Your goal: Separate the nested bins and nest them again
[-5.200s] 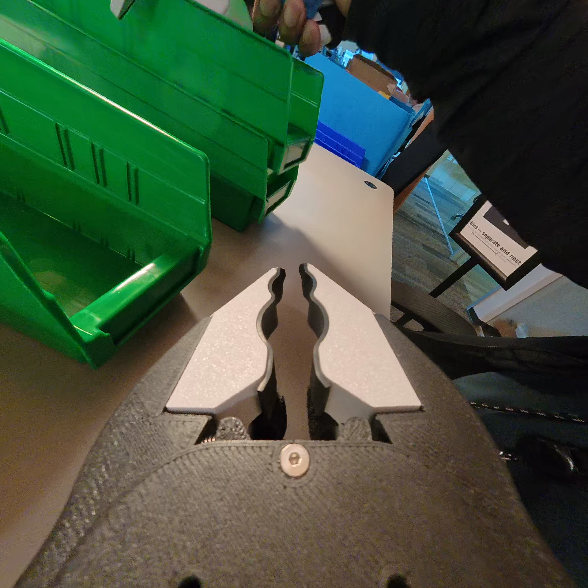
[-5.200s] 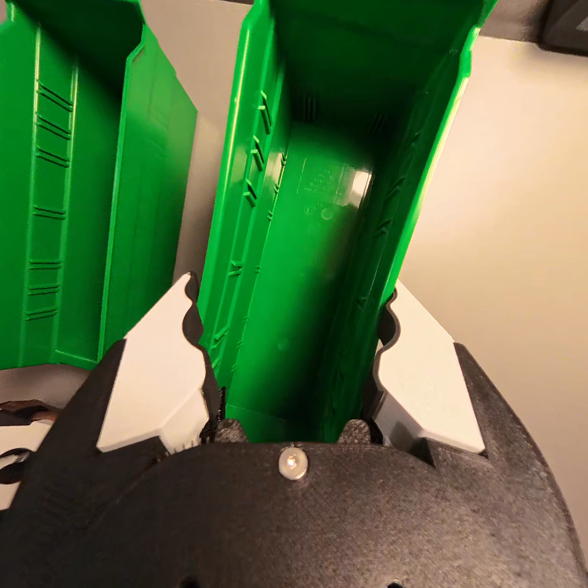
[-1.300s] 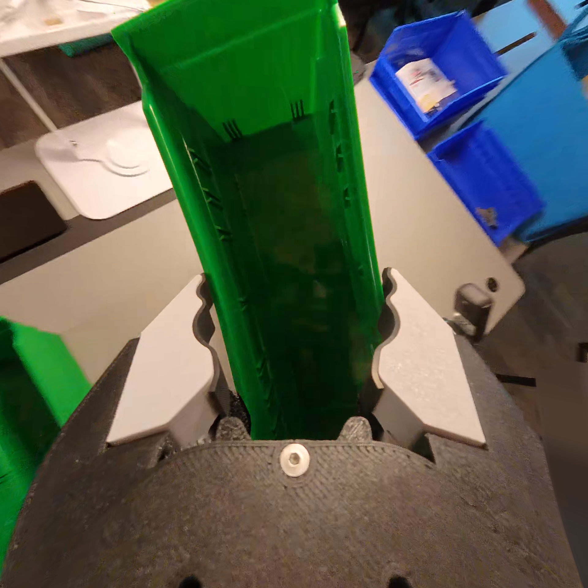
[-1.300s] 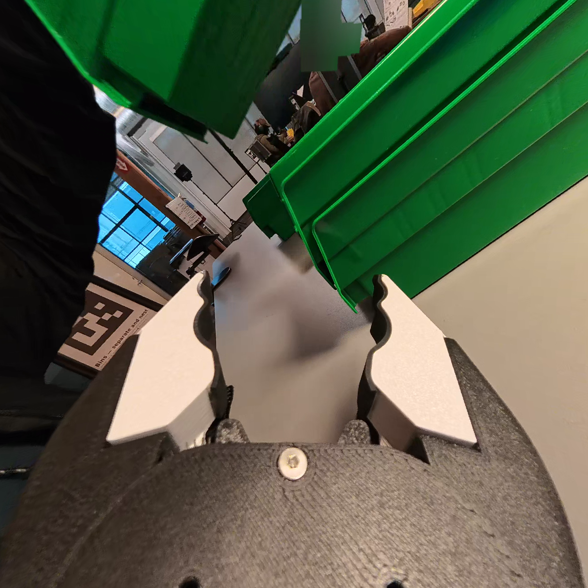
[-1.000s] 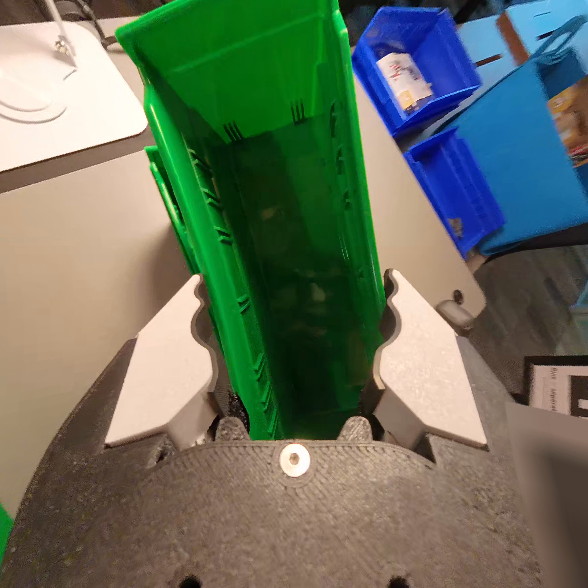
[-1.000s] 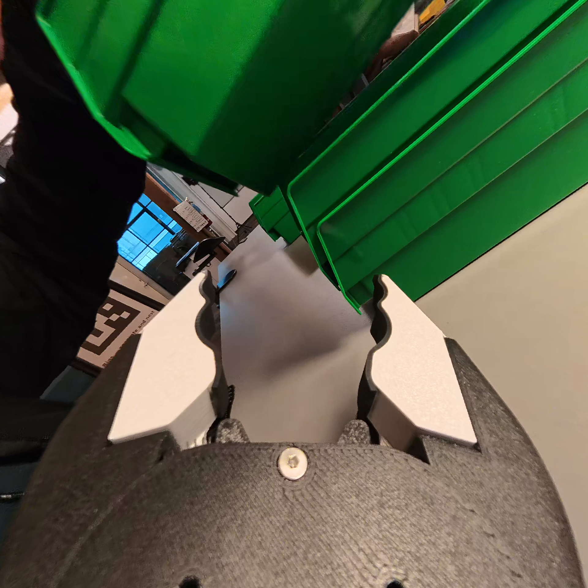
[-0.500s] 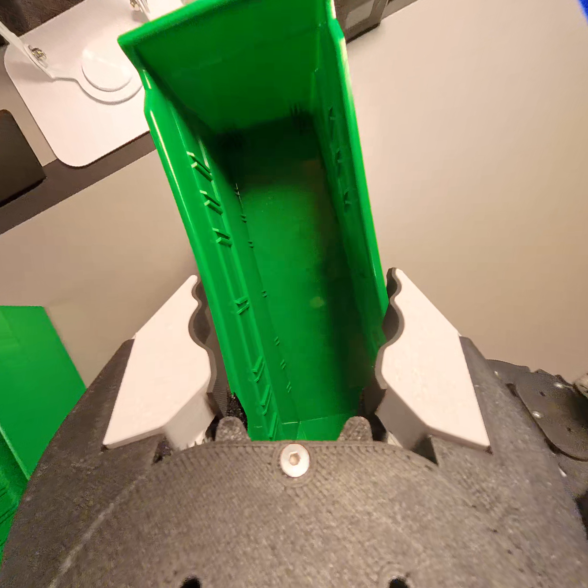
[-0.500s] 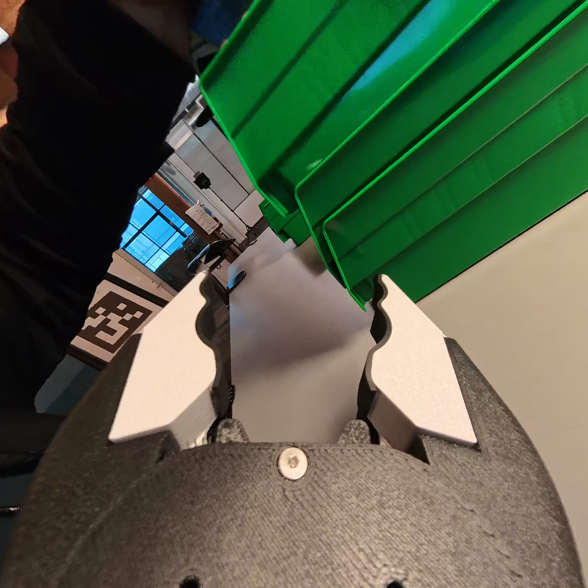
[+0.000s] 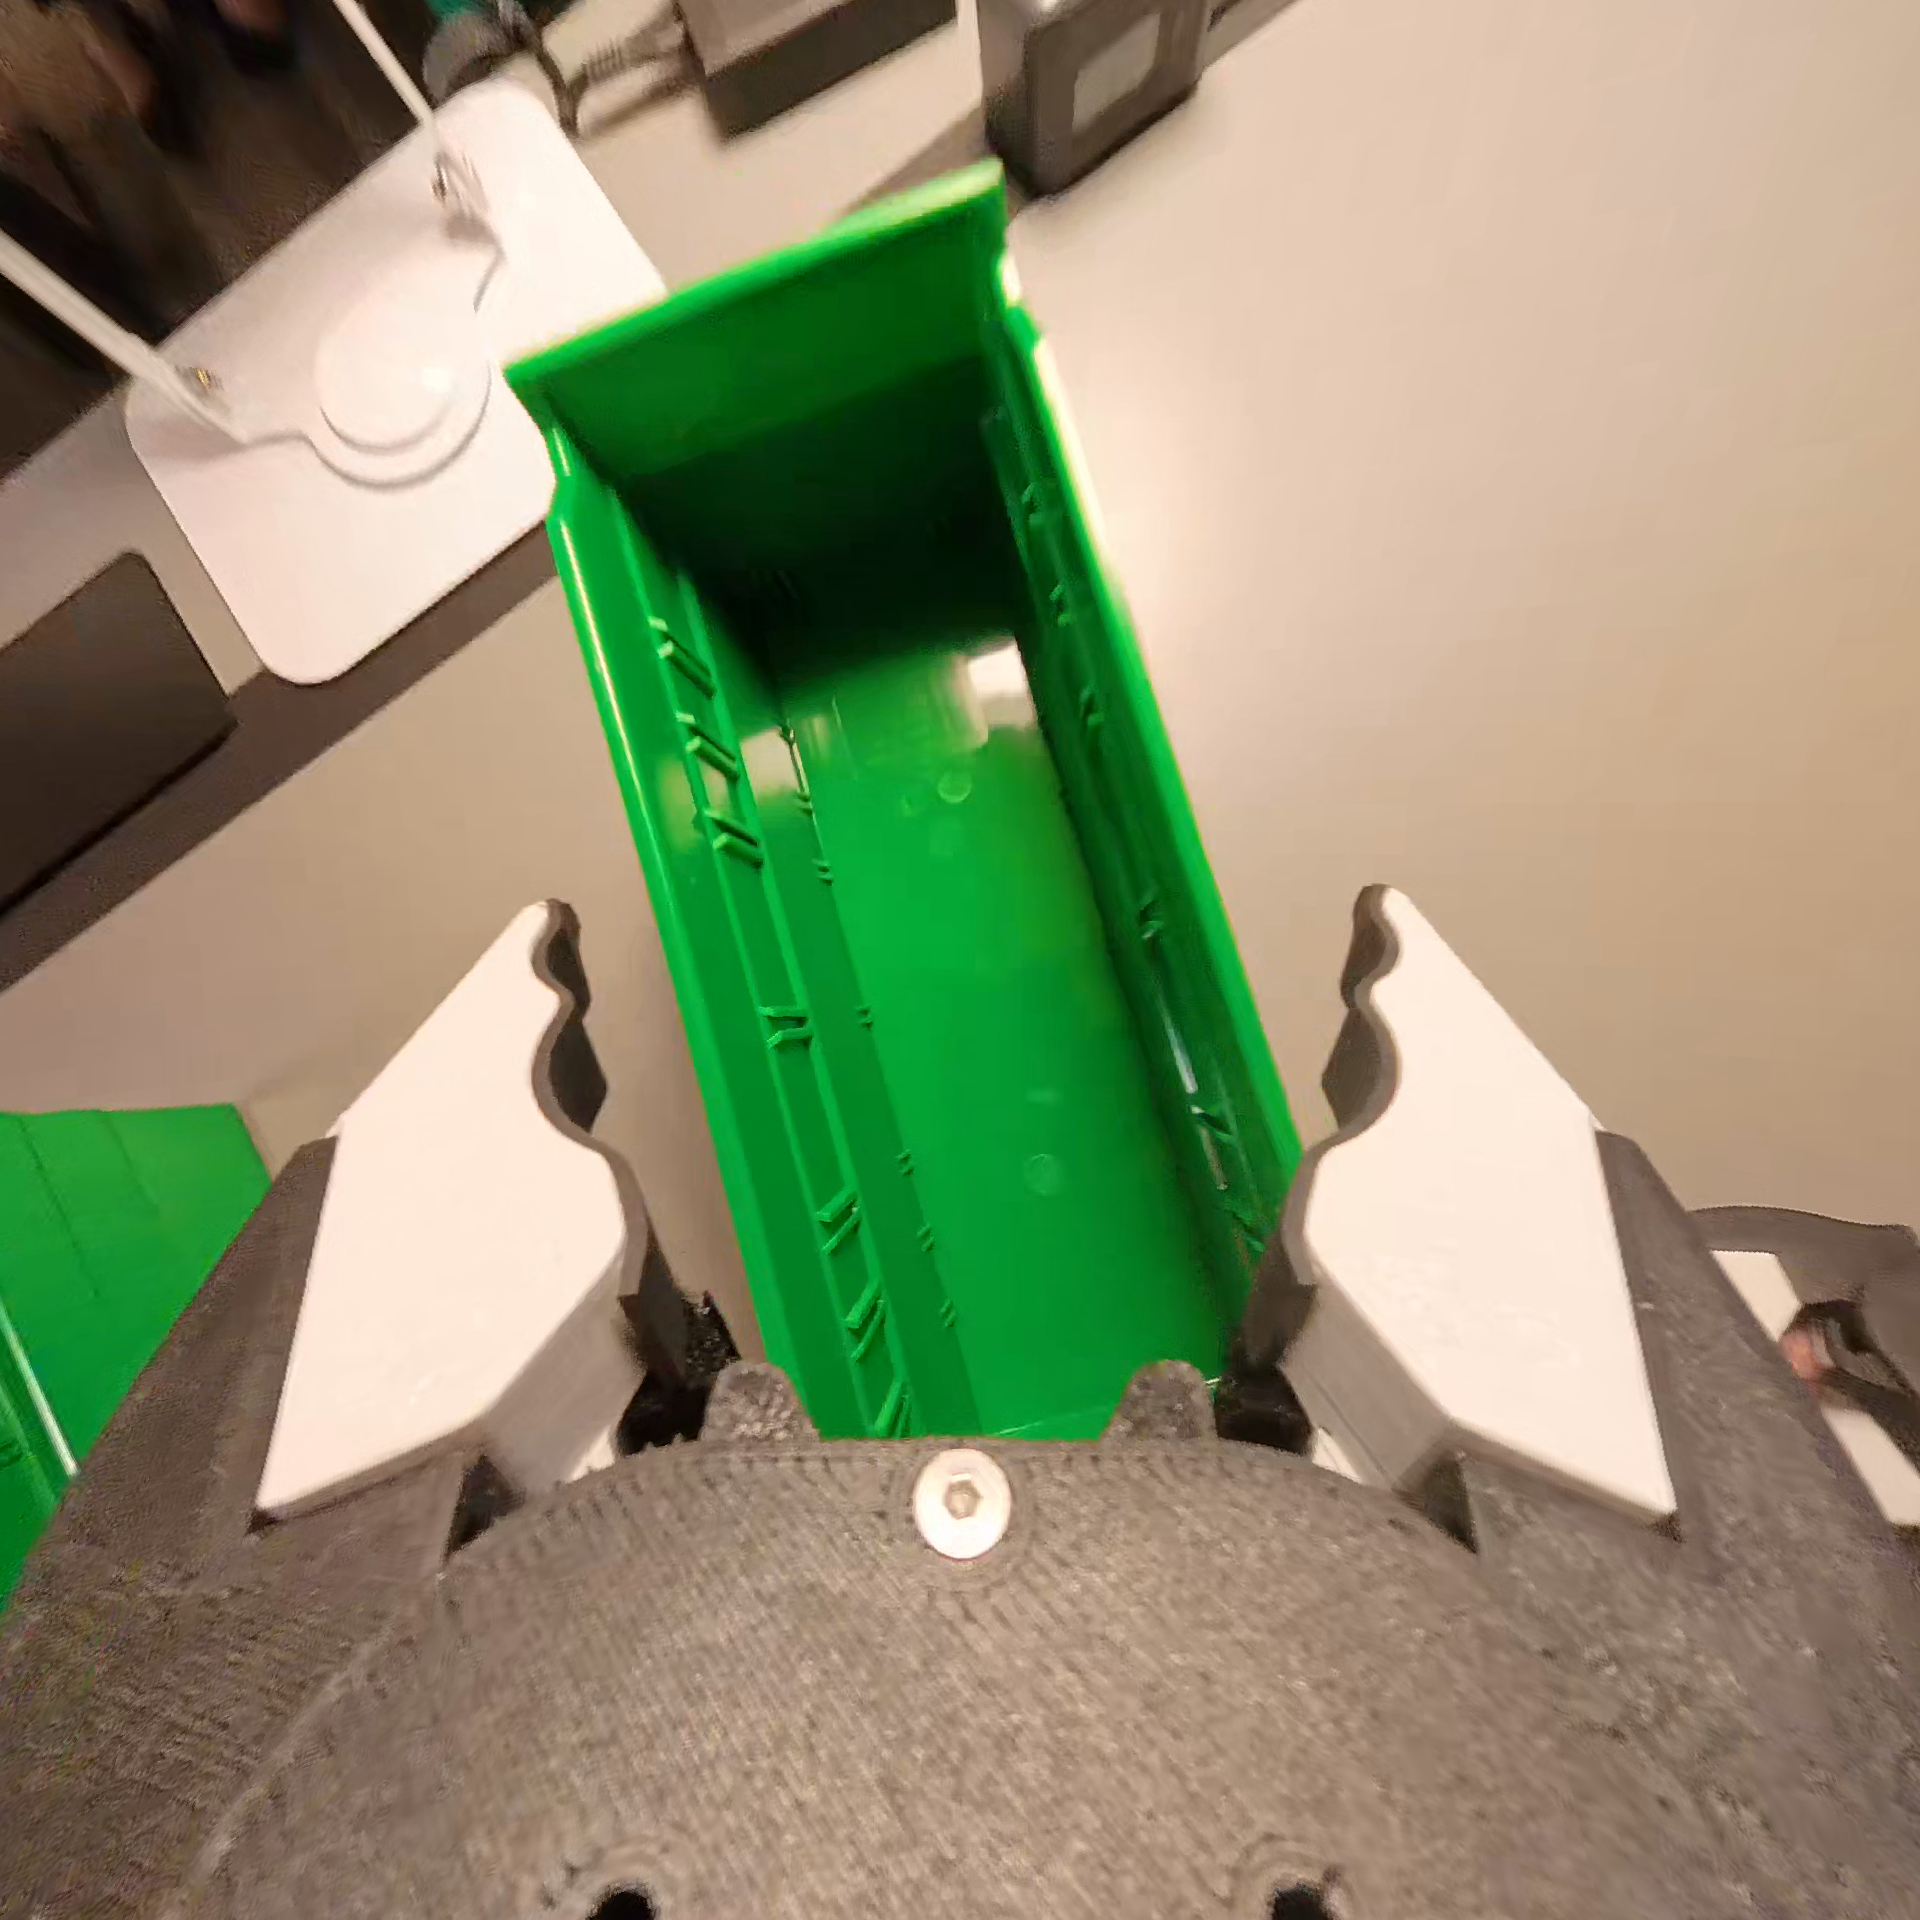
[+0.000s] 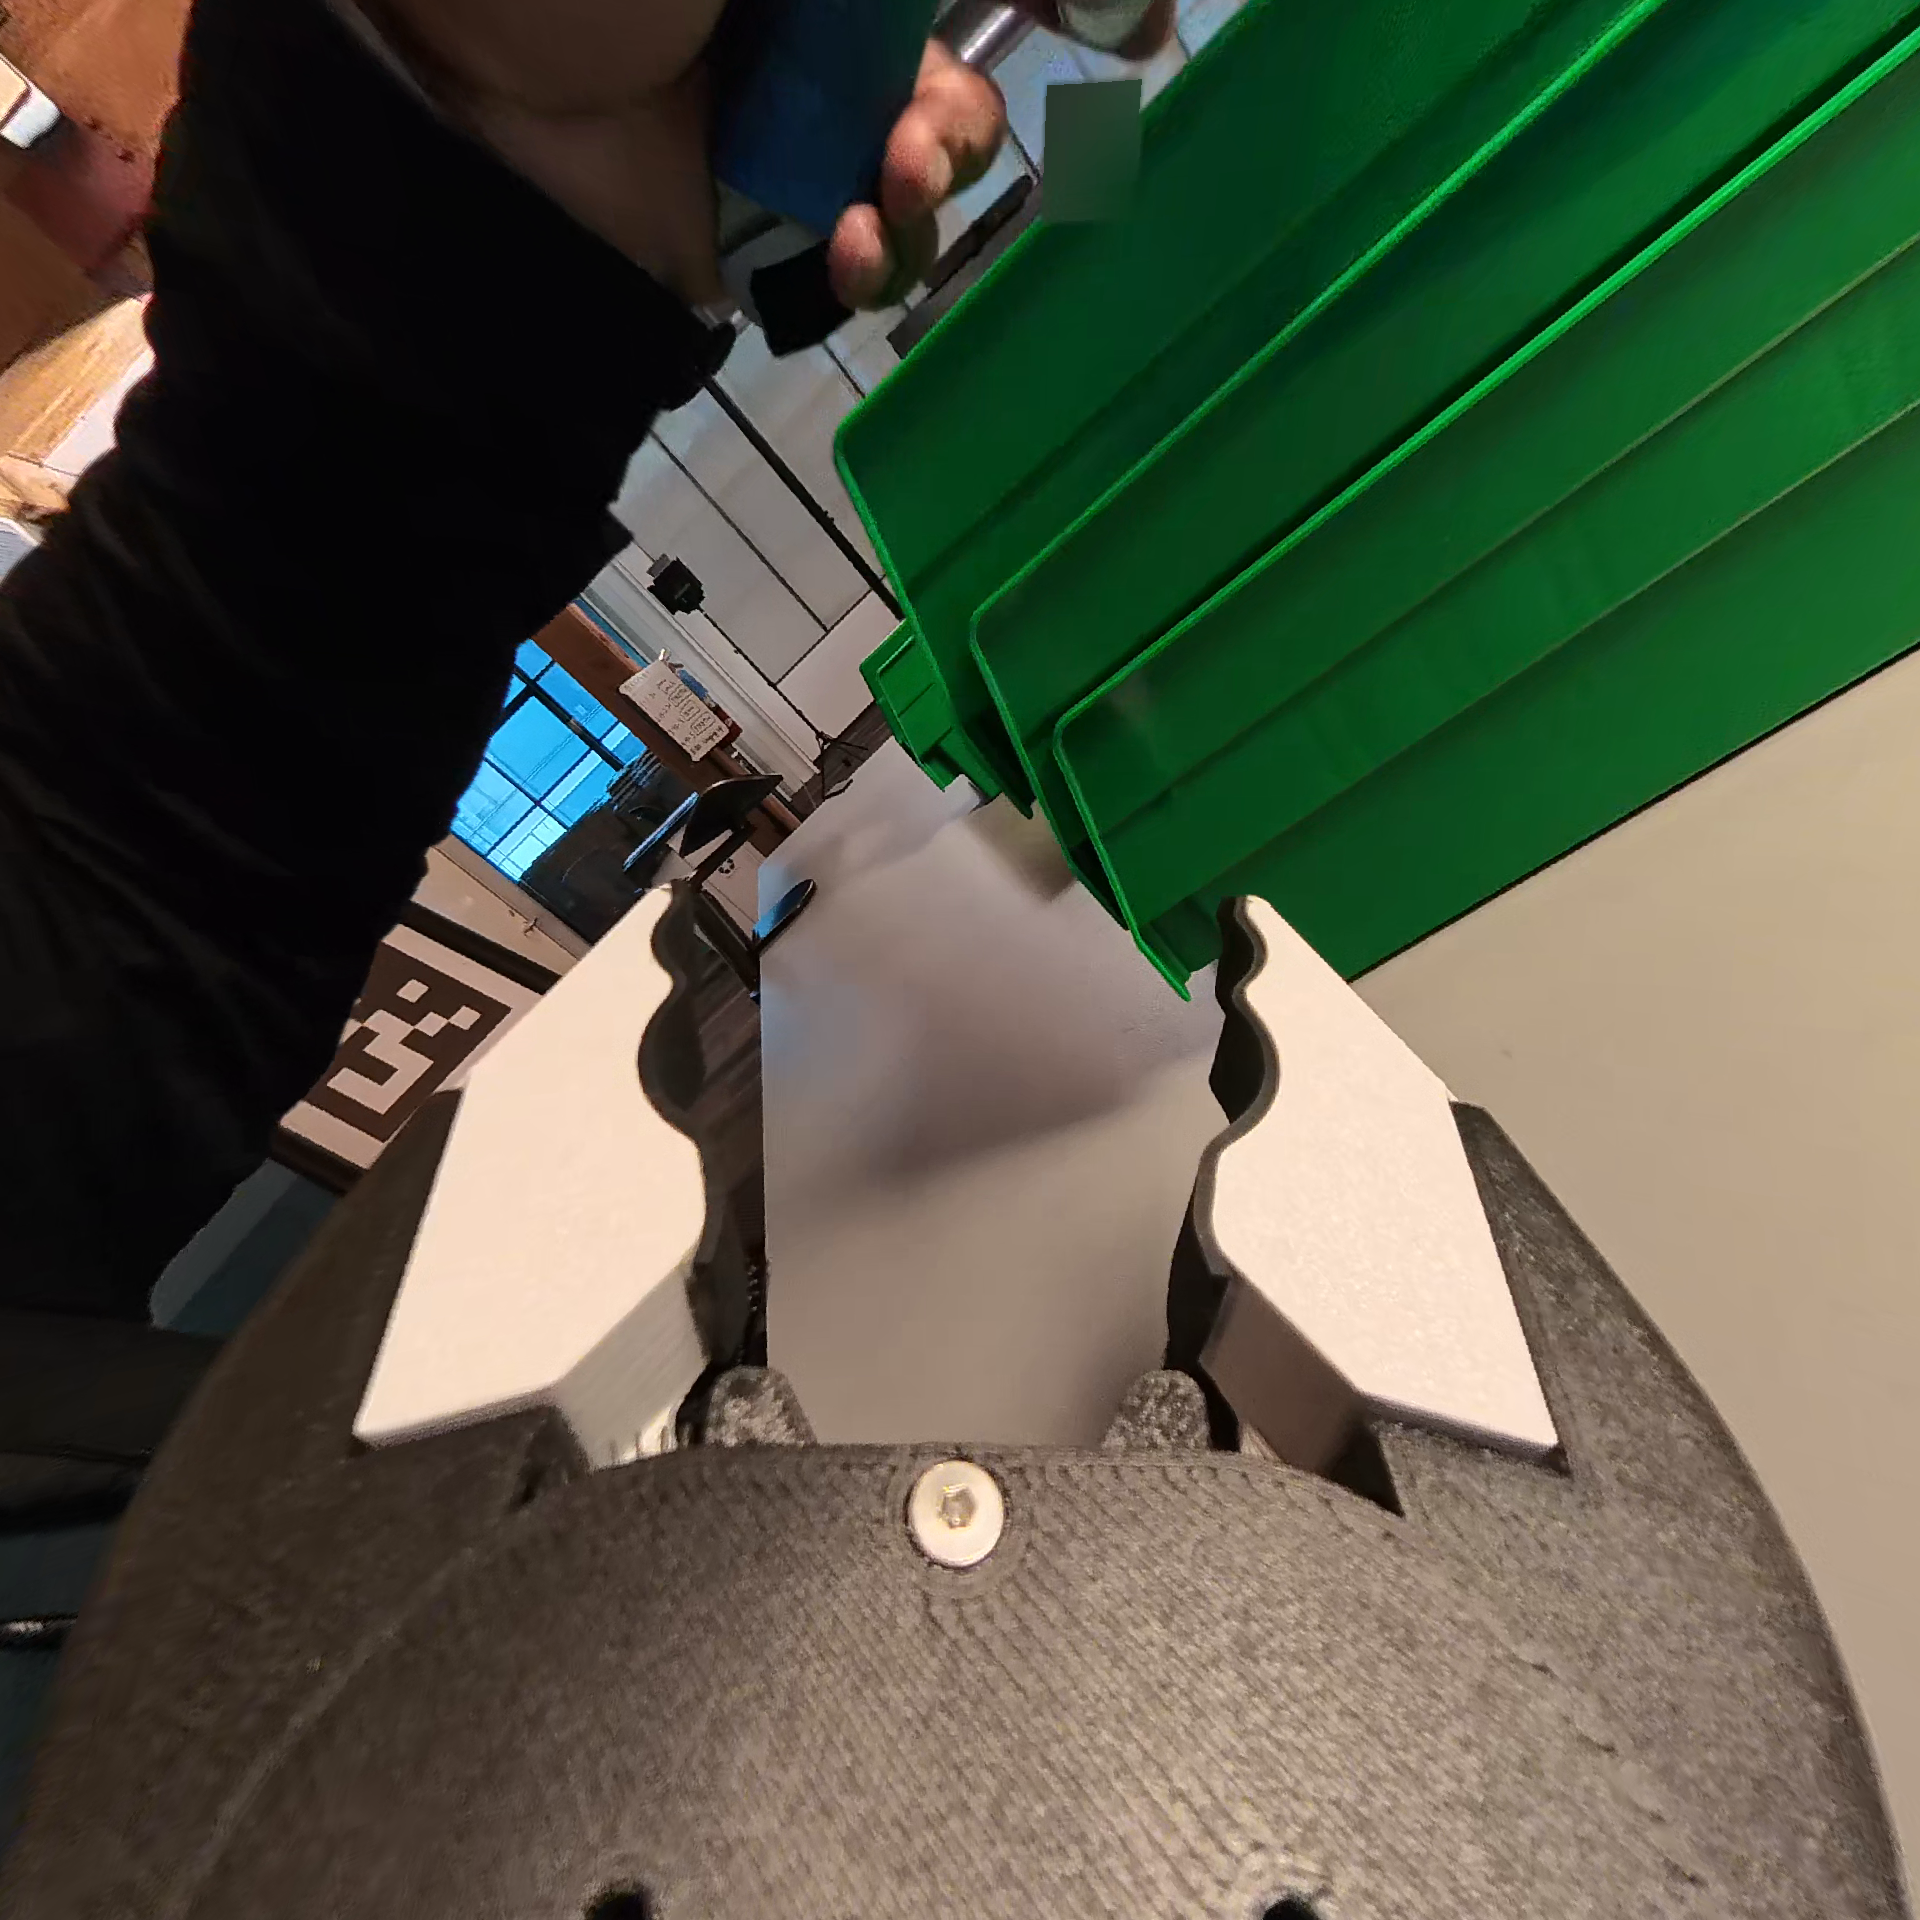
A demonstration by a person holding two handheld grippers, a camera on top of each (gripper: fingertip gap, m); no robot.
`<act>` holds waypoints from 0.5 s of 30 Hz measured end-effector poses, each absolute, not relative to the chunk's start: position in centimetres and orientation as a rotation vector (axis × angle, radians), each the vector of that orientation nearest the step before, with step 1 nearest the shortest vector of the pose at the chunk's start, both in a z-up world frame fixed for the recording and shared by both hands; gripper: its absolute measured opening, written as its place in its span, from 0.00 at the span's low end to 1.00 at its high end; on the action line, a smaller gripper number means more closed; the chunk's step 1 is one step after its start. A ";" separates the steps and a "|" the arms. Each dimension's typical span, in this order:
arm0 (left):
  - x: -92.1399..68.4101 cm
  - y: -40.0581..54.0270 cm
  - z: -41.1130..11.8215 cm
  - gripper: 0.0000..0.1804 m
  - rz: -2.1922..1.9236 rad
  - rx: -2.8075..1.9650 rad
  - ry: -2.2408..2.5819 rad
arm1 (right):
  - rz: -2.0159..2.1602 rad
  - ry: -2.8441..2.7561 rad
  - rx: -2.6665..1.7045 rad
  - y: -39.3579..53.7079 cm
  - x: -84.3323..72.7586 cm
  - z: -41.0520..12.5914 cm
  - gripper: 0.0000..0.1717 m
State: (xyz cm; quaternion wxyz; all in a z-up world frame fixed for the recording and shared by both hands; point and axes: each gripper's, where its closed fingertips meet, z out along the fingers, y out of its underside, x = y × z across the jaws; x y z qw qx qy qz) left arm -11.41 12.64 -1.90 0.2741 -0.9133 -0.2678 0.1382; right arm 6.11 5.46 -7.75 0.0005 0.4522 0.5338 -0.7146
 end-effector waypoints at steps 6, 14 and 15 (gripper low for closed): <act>-10.6 10.7 3.1 0.79 0.329 -2.309 -0.659 | -2.251 1.670 1.412 5.5 6.2 -7.7 0.59; -17.1 -3.9 4.7 0.79 0.475 -2.196 -0.910 | -2.246 1.679 1.415 5.4 6.1 -7.7 0.59; -18.5 -6.7 4.2 0.79 0.514 -2.189 -0.973 | -2.244 1.680 1.416 5.4 6.1 -7.8 0.59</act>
